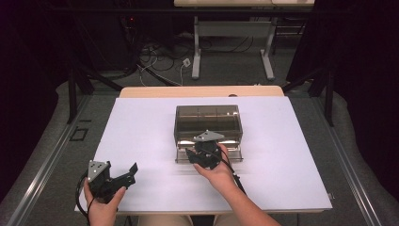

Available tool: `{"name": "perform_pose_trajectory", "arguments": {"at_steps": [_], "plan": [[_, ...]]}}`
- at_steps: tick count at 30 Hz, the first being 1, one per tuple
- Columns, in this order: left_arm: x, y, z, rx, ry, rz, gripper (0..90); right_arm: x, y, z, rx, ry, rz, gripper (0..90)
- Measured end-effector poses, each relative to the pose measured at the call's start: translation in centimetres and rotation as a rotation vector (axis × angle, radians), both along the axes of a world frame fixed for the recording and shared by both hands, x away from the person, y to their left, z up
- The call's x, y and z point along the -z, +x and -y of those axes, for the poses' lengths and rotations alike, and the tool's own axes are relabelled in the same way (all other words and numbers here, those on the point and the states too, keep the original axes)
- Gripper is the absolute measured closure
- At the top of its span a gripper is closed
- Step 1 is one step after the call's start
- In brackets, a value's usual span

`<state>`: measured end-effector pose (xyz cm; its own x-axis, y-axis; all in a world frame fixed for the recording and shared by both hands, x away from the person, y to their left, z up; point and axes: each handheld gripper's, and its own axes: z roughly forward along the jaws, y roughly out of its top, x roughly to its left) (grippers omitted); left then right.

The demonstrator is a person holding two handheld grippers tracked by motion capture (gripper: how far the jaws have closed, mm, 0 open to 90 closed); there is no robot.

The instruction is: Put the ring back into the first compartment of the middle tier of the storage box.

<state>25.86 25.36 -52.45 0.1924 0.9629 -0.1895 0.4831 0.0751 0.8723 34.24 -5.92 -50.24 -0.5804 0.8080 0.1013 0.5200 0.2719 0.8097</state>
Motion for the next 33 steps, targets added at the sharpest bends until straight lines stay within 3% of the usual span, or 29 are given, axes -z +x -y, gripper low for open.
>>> {"name": "perform_pose_trajectory", "arguments": {"at_steps": [5,6,24,29,33], "plan": [[0.0,0.1,0.0,0.0,-0.001,-0.005,0.2,-0.5,-0.2,0.4,-0.013,0.001,-0.015,50.4],[0.1,0.1,0.1,-0.003,-0.002,-0.001,0.2,-0.5,-0.3,0.5,-0.014,0.012,0.002,49.3],[0.1,0.2,0.2,0.008,0.001,-0.007,0.2,-1.9,-1.0,2.5,-0.01,0.069,0.019,28.6],[0.1,0.1,0.3,0.005,-0.006,-0.007,0.2,-2.1,-1.5,2.9,-0.009,0.07,0.033,18.4],[0.1,0.1,0.3,0.006,-0.005,-0.006,0.2,-2.2,-1.8,3.5,0.0,0.071,0.037,15.5]]}}
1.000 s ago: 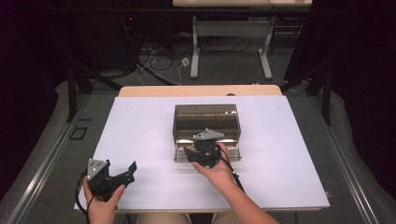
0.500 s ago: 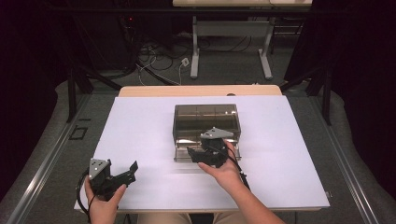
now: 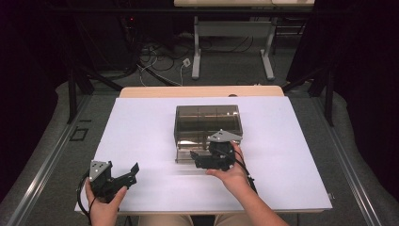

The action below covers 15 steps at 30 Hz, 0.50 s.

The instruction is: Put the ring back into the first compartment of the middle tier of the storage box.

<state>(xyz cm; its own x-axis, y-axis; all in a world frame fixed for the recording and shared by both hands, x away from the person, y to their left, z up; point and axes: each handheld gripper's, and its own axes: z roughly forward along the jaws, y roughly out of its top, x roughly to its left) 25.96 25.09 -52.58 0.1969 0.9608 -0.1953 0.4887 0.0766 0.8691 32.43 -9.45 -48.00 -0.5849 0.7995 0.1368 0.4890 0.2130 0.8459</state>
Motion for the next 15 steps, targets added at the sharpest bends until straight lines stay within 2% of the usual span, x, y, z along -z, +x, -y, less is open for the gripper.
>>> {"name": "perform_pose_trajectory", "arguments": {"at_steps": [5,9,15], "plan": [[0.0,0.0,0.0,0.003,0.002,0.0,0.2,0.0,-0.4,1.0,0.012,-0.001,0.003,14.1],[0.0,-0.1,0.0,0.004,0.004,0.001,0.1,0.1,-0.8,1.9,0.016,-0.009,-0.002,8.8],[0.0,-0.1,0.1,0.001,0.004,0.001,0.1,0.4,-1.3,3.2,0.035,-0.01,0.016,5.9]]}}
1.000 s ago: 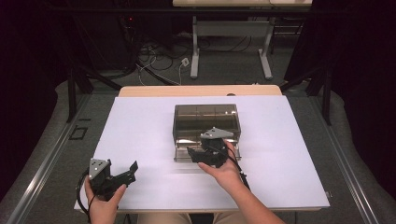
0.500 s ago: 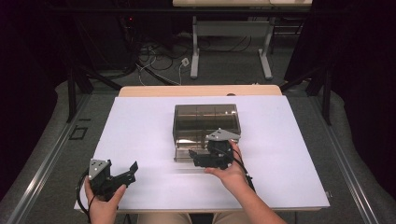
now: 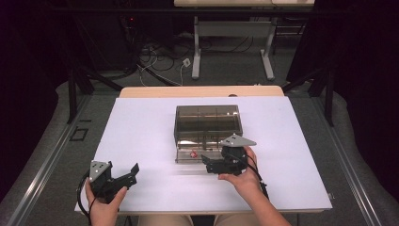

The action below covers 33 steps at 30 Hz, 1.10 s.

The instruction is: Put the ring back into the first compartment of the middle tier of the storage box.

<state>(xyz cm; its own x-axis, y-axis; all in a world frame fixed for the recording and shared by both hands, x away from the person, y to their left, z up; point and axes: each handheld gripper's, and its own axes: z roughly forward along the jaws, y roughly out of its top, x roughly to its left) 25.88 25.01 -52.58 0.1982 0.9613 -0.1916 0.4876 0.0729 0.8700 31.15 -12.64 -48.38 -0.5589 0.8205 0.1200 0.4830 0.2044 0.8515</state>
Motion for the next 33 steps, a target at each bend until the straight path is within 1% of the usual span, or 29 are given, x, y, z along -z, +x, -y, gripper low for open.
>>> {"name": "perform_pose_trajectory", "arguments": {"at_steps": [2,6,16,18,23,24,28,33], "plan": [[0.0,0.0,0.0,0.0,0.003,0.0,0.2,0.1,-0.1,0.4,0.003,0.004,-0.005,4.2],[0.0,0.0,0.1,-0.001,0.004,0.0,0.2,0.2,-0.5,1.2,0.006,0.007,0.002,1.4],[0.0,-0.1,0.1,-0.005,-0.004,0.002,0.2,0.3,-1.2,3.4,0.05,-0.006,0.031,0.0],[0.0,-0.1,0.1,-0.006,-0.006,0.002,0.1,0.3,-1.3,4.0,0.063,-0.004,0.039,0.0],[0.0,-0.1,0.1,-0.005,-0.004,0.001,0.1,0.5,-1.6,5.4,0.098,0.0,0.038,0.0],[0.0,-0.1,0.1,-0.004,-0.003,0.0,0.1,0.6,-1.7,5.7,0.105,-0.001,0.044,0.0],[0.0,-0.1,0.1,-0.005,-0.004,-0.002,0.1,0.9,-1.9,6.9,0.139,0.014,0.039,0.0],[0.0,-0.1,0.2,-0.004,0.0,0.0,0.1,1.4,-2.1,8.3,0.174,0.019,0.03,0.0]]}}
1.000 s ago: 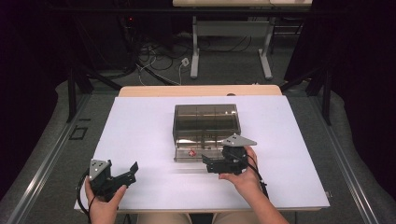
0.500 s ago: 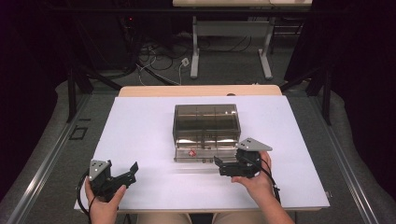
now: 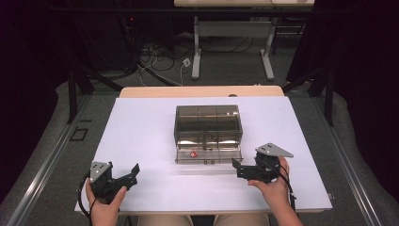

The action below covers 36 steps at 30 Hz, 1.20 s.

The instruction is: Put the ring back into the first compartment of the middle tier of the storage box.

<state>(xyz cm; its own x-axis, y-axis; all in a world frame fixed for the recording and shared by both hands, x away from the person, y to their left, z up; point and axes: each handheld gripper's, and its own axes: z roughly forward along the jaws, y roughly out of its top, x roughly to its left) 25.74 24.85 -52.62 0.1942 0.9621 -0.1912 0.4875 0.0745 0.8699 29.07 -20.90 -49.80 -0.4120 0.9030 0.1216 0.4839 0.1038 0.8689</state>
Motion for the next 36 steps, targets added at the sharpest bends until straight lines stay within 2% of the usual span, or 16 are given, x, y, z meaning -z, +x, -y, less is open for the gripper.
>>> {"name": "perform_pose_trajectory", "arguments": {"at_steps": [10,15,16,21,25,26,29,31,36], "plan": [[0.0,0.0,0.0,-0.005,0.001,-0.001,0.1,1.0,-0.5,2.1,0.066,0.003,-0.015,0.0],[0.1,0.0,0.0,-0.006,0.002,0.0,0.1,1.7,-0.5,3.1,0.086,-0.017,-0.016,0.0],[0.1,0.0,0.0,-0.005,0.003,-0.001,0.1,1.8,-0.6,3.2,0.094,-0.009,-0.028,0.0],[0.1,0.1,0.0,-0.008,0.003,0.0,0.1,2.6,-0.6,4.0,0.117,0.002,-0.029,0.0],[0.1,0.1,0.0,-0.008,0.002,0.001,0.1,2.8,-0.6,4.4,0.122,-0.008,-0.018,0.0],[0.1,0.1,0.0,-0.008,0.001,0.002,0.1,2.7,-0.8,4.6,0.123,-0.017,-0.039,0.0],[0.1,0.1,0.0,-0.007,0.002,0.003,0.2,3.0,-0.6,4.8,0.127,-0.016,-0.017,0.0],[0.1,0.1,-0.1,-0.008,0.002,0.002,0.1,3.1,-0.7,4.9,0.137,-0.014,-0.031,0.0],[0.2,0.1,-0.2,-0.012,-0.002,0.003,0.2,3.6,-0.6,5.4,0.144,-0.025,-0.03,0.0]]}}
